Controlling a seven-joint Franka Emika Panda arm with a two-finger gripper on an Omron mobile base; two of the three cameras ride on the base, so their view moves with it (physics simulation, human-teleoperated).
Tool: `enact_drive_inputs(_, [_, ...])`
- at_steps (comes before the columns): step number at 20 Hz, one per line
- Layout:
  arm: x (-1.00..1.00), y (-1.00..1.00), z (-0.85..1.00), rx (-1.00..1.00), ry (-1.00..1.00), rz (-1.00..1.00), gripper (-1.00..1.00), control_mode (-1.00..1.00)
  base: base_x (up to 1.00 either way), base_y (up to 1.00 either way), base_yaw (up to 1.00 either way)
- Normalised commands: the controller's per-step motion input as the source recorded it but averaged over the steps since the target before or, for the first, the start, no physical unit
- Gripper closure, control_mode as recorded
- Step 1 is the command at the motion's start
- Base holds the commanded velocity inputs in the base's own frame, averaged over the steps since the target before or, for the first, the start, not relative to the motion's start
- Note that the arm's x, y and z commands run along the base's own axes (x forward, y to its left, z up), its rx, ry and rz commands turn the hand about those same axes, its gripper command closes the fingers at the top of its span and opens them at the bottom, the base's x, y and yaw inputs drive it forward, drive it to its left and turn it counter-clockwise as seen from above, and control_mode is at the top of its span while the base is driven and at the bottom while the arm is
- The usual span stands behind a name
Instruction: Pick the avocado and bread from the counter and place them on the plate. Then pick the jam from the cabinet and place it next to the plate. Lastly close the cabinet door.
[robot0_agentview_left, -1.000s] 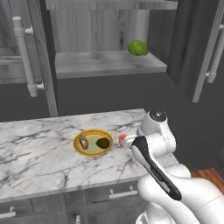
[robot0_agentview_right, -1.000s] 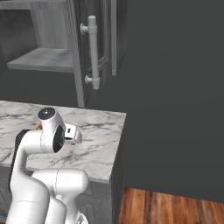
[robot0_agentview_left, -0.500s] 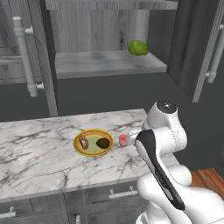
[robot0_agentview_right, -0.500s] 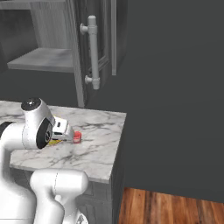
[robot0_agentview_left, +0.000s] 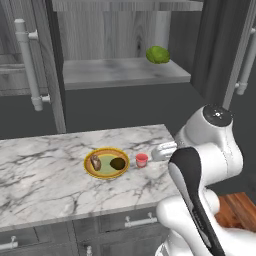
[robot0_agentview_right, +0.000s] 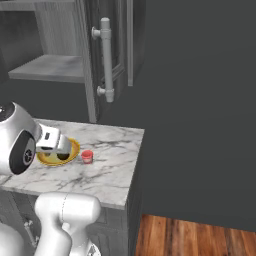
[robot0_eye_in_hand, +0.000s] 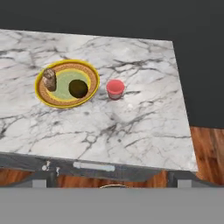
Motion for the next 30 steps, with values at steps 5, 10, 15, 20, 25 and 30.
enact_drive_inputs(5, [-0.81,0.0,0.79,0.03,-0.18,0.06,-1.0,-1.0,0.0,0.0,0.0])
enact_drive_inputs(10, [-0.69,0.0,0.83,0.02,-0.15,0.07,-1.0,-1.0,0.0,0.0,0.0])
enact_drive_inputs(15, [-0.64,-0.11,0.88,0.07,-0.16,0.1,-1.0,-1.0,0.0,0.0,0.0])
enact_drive_inputs(20, [-0.59,-0.49,0.74,0.11,-0.09,0.15,-1.0,-1.0,0.0,0.0,0.0])
enact_drive_inputs(25, [-0.44,-0.9,0.46,0.17,-0.07,0.21,-1.0,-1.0,0.0,0.0,0.0])
enact_drive_inputs(30, [-0.51,-1.0,0.2,0.19,-0.07,0.23,-1.0,-1.0,0.0,0.0,0.0])
